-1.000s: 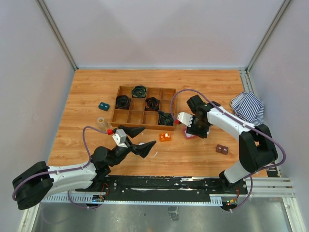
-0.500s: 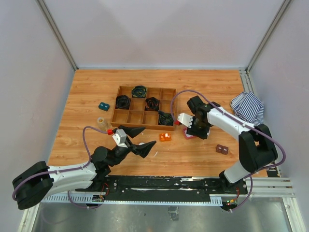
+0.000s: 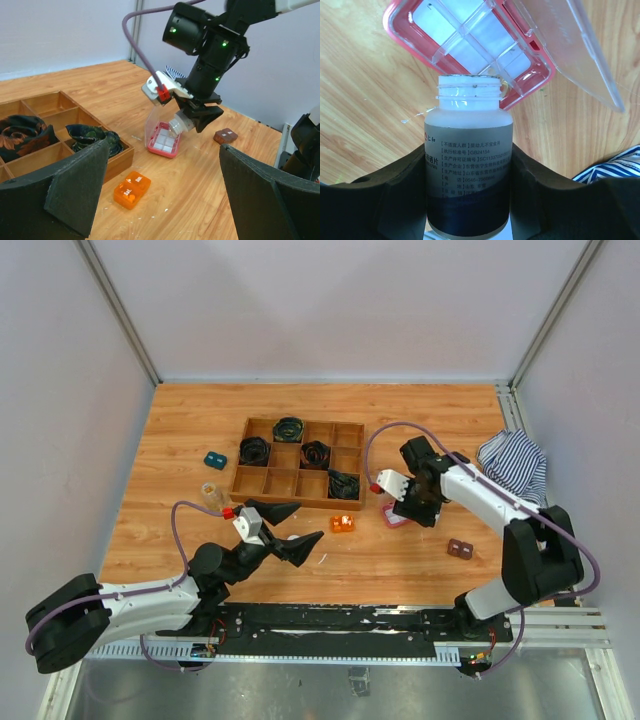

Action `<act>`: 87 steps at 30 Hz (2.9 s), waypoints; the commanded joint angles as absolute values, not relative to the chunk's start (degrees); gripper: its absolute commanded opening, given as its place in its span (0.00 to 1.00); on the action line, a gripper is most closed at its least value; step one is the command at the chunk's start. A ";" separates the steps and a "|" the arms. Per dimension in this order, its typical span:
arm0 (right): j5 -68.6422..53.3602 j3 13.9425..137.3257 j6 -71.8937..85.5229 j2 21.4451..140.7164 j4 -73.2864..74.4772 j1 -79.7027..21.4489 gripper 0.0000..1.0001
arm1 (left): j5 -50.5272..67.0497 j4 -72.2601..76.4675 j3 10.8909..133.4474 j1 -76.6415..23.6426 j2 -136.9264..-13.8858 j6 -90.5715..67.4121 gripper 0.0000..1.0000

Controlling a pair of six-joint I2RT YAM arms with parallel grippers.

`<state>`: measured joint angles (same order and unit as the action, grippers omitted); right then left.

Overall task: Sort the pills into containers
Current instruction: Pour the pill from the pill bottle.

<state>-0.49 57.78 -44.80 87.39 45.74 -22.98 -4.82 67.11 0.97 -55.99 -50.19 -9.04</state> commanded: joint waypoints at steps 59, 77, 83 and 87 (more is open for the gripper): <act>-60.03 49.58 -96.88 66.35 62.98 12.37 0.01 | -2.88 52.84 -0.23 -55.81 -30.90 -10.30 0.99; -44.72 48.44 -103.04 82.51 44.77 8.37 0.00 | -2.16 62.65 -2.13 -55.81 -39.50 -7.04 0.99; -38.89 50.27 -101.51 84.84 42.35 4.99 0.01 | -1.84 63.06 -2.11 -55.81 -39.89 -6.86 0.99; -35.75 51.66 -100.40 85.71 42.34 2.74 0.01 | -1.76 63.28 -2.20 -55.78 -40.06 -6.86 0.99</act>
<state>-40.07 49.28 -101.95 84.97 42.48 5.21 -2.26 60.40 0.56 -55.99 -39.68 -7.90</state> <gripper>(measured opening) 0.532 0.993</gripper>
